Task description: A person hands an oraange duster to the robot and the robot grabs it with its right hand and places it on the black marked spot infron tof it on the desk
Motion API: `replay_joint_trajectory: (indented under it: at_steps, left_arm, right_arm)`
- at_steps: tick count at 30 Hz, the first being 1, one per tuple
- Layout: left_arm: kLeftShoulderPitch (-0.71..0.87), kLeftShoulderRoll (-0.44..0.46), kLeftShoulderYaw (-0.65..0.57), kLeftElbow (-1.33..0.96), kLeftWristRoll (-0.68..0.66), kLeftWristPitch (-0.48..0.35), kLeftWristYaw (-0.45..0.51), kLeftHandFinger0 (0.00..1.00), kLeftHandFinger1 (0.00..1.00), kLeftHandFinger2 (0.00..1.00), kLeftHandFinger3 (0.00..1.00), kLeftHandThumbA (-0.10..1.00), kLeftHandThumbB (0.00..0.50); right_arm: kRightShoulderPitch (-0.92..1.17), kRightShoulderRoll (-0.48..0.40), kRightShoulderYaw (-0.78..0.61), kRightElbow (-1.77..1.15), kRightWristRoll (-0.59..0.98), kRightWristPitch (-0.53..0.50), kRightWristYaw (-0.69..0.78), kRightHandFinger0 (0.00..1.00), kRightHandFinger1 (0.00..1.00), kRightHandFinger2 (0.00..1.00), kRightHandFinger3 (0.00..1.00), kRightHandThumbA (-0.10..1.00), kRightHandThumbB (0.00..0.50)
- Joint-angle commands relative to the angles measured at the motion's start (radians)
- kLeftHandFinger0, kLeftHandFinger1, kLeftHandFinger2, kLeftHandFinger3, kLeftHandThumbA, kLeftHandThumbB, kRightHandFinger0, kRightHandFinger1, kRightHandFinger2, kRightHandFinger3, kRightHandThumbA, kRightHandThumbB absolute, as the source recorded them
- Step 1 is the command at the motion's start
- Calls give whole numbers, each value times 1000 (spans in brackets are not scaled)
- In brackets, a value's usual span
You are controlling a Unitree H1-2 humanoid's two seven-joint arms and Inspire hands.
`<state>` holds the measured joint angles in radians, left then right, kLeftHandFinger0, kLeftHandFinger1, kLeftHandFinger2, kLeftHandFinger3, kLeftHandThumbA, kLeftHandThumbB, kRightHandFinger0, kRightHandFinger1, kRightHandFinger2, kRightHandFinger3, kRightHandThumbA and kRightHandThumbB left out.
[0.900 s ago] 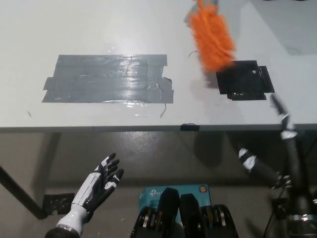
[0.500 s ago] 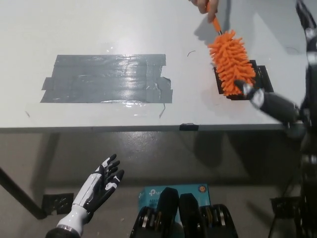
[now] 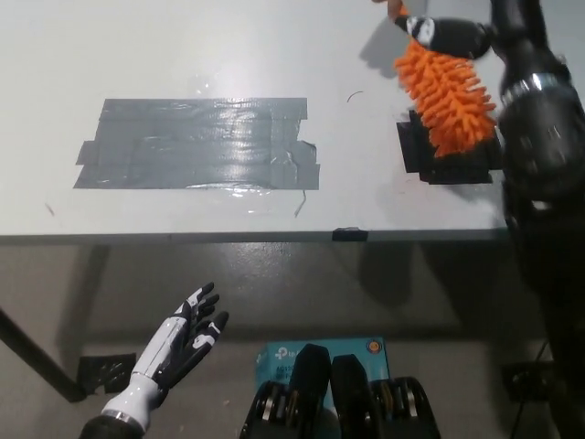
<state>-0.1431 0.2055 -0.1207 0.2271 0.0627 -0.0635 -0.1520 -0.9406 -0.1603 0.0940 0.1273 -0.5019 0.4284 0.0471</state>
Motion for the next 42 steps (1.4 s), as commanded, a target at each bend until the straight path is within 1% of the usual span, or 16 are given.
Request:
replay_joint_trajectory:
  at_steps: [1,21,24,28,29,30,31,32,33,34,35,36,38,40,41,42]
  left_arm:
    - [-21,19,-7,-33,26,-10,-13,1000,1000,1000,1000,714,204]
    - [-35,21,-4,-31,34,-7,-25,1000,1000,1000,1000,710,219]
    - [-36,22,-5,-29,34,-11,-29,1000,1000,1000,1000,709,215]
    - [-36,22,-7,-30,40,-6,-27,1000,1000,1000,1000,717,220]
    - [-38,23,-6,-29,40,-7,-27,1000,1000,1000,1000,715,219]
    - [-40,23,-6,-30,40,-8,-27,1000,1000,1000,1000,710,214]
    - [-41,24,-6,-31,40,-7,-27,1000,1000,1000,1000,708,213]
    - [-44,25,-6,-33,43,-4,-27,1000,1000,1000,1000,708,215]
    - [-48,25,-7,-34,44,0,-28,1000,1000,1000,1000,716,221]
    - [-52,25,-8,-32,45,0,-30,1000,1000,1000,1000,719,221]
    - [-56,25,-9,-31,42,1,-33,1000,1000,1000,1000,726,217]
    - [-55,24,-8,-32,42,4,-33,1000,1000,1000,1000,727,227]
    - [-53,23,-8,-31,42,2,-31,1000,1000,1000,1000,715,217]
    - [-54,24,-9,-26,47,-5,-28,1000,1000,1000,1000,715,223]
    - [-55,26,-10,-21,49,-11,-27,1000,1000,1000,1000,715,216]
    - [-56,26,-10,-17,49,-18,-28,1000,1000,1000,1000,711,206]
  right_arm:
    - [-136,-19,7,201,-38,42,-25,1000,1000,1000,1000,904,343]
    - [-236,-39,13,760,36,39,-48,1000,1000,1000,1000,935,370]
    - [-230,-32,0,796,59,41,-20,1000,1000,1000,1000,905,386]
    - [-218,-26,-12,865,103,42,34,1000,1000,1000,1000,701,377]
    - [-217,-29,-3,872,101,42,48,879,1000,1000,1000,643,373]
    - [-218,-36,28,879,85,40,74,519,630,809,1000,475,308]
    - [-220,-41,50,884,75,39,92,357,450,633,1000,433,324]
    - [-220,-45,71,888,63,35,105,71,180,392,994,260,305]
    - [-216,-49,91,887,52,25,103,487,763,827,931,-28,260]
    - [-209,-50,104,880,42,17,85,671,965,957,884,-86,252]
    - [-198,-50,121,866,31,13,55,661,857,886,1000,-99,218]
    - [-190,-49,122,854,31,13,44,428,581,730,1000,-100,192]
    - [-172,-48,118,826,46,12,17,94,293,464,1000,-100,149]
    - [-166,-49,103,811,63,3,-3,30,331,526,1000,-100,146]
    - [-162,-51,102,798,65,-2,-14,309,680,784,1000,-100,144]
    - [-159,-54,105,786,61,-5,-20,442,780,826,1000,-100,144]
